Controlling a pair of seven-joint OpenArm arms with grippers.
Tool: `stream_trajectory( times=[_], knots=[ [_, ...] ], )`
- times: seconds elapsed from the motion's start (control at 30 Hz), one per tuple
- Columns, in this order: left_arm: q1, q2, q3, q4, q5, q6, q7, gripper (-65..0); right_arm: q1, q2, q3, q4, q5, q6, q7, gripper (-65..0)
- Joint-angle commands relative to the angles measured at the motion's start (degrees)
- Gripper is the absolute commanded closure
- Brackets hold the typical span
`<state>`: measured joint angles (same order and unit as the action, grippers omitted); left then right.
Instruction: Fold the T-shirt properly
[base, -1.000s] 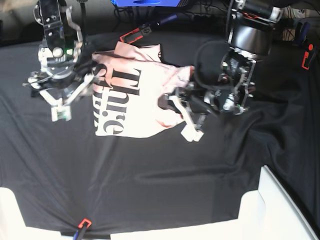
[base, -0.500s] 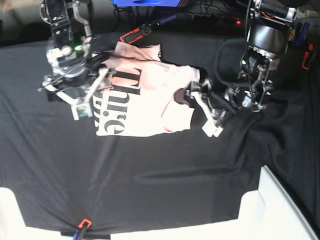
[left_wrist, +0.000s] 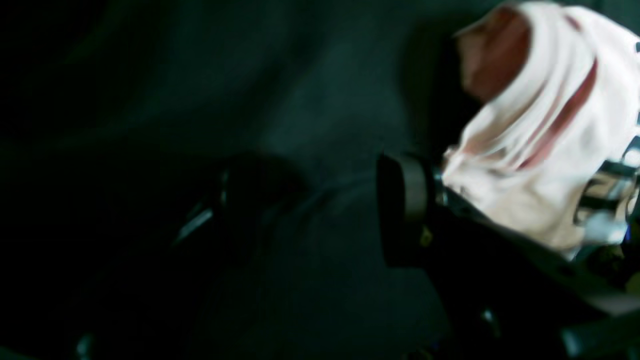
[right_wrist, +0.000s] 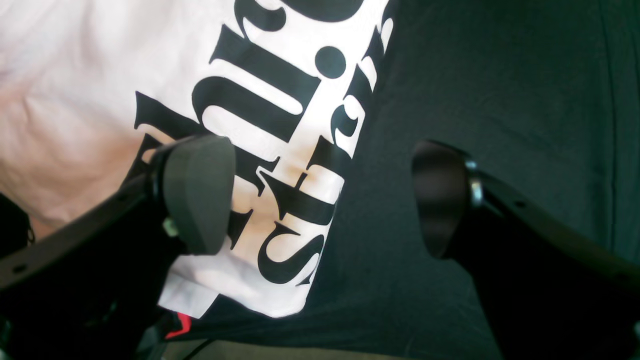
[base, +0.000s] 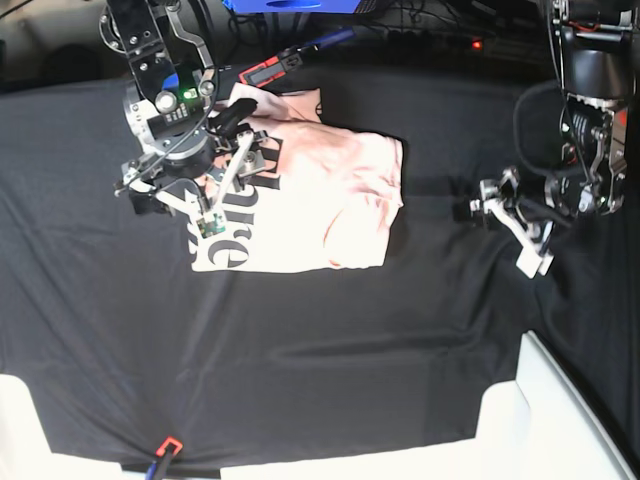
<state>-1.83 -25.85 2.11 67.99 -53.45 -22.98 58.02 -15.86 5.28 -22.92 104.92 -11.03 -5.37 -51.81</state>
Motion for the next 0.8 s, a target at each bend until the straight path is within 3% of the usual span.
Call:
stream_trajectory(
  times=[0.0,0.17,0.4,0.77],
  knots=[
    [-0.42,-1.01,-0.92,0.89,-1.01,-0.53,-0.66,-36.6,0.69,-0.31,-0.07,-0.18,-0.45,-0.13,1.13,-52.8],
    [1.69,-1.01,-4.7,0.89,-1.01,-0.53,-0.66,-36.6,2.63,-0.49,-0.16,-5.19,-0.36,-0.13,1.57,-52.5],
    [2.48,-1.45,-5.85,0.89,-1.01,-0.53,-0.66,-36.6,3.15,-0.4,-0.07,-7.39,-0.36,-0.13,2.54,-42.7],
    [2.48,-1.45,-5.85,0.89,-1.01,-0.53,-0.66,-36.6,3.15,-0.49,0.28,-9.5,-0.36,-0.04,2.63,-41.6]
  ],
)
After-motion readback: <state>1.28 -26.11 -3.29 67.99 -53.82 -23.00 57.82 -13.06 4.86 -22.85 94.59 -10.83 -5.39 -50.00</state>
